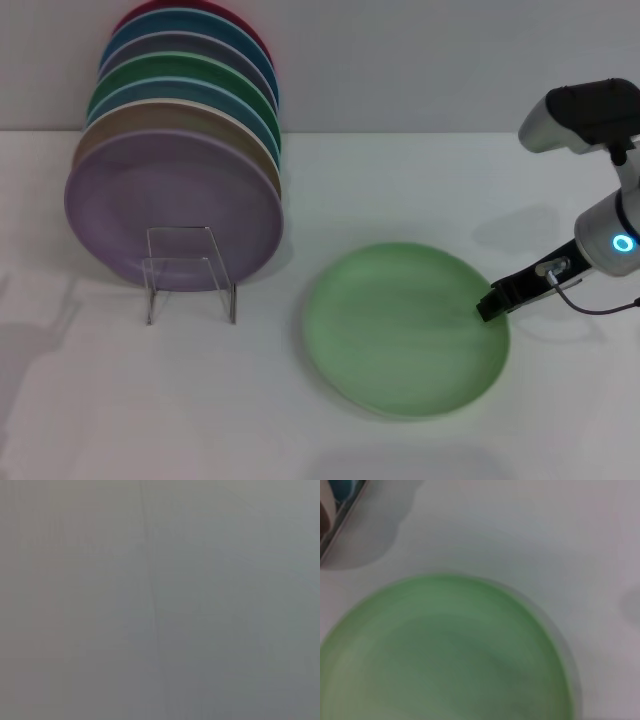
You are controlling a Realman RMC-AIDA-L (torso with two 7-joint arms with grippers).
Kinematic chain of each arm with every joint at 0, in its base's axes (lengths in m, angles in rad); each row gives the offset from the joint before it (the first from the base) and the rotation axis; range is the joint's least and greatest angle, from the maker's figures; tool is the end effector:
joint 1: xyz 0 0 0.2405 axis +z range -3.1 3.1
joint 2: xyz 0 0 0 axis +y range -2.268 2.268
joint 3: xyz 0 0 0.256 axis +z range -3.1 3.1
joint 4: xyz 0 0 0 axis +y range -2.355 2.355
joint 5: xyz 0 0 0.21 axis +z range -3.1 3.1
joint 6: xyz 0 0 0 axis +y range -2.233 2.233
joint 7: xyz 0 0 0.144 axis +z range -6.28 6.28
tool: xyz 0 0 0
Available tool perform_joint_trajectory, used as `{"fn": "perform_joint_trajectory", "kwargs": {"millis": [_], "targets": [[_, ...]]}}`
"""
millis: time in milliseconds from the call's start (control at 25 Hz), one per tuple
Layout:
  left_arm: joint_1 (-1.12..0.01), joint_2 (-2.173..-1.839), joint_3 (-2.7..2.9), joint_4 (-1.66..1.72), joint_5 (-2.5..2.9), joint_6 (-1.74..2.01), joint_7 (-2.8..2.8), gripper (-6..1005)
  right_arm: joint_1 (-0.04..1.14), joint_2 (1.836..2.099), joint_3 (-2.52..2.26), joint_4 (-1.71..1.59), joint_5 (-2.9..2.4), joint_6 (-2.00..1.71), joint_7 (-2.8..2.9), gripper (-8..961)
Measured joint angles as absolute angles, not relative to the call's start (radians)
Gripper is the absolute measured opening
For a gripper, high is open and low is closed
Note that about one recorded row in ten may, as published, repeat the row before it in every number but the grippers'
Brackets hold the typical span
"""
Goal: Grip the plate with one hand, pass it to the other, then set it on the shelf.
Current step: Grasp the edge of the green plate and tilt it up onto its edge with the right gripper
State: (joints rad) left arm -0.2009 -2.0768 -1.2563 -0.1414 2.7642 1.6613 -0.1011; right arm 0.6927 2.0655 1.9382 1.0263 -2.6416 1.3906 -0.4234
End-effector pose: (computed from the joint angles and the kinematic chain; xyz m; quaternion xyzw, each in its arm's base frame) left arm -0.3373 0.2404 0.0317 -0.6391 -0.0888 -0.3667 0.6702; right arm 0.2256 0.3854 -0.0019 -0.8345 0.4910 -0.1338 0.2112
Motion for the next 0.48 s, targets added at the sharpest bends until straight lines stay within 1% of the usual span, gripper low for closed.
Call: {"fn": "perform_joint_trajectory", "kwargs": {"millis": [240, 480], "targets": [[-0.201, -2.077, -1.248, -0.142, 2.764, 1.661, -0.098, 837, 0.686, 2.064, 1.96, 1.064, -2.647, 1.431, -0.422, 261], [-0.202, -2.076, -1.247, -0.138, 2.764, 1.659, -0.098, 837, 0.687, 2.062, 1.961, 1.044, -2.649, 1.428, -0.425, 300]]}}
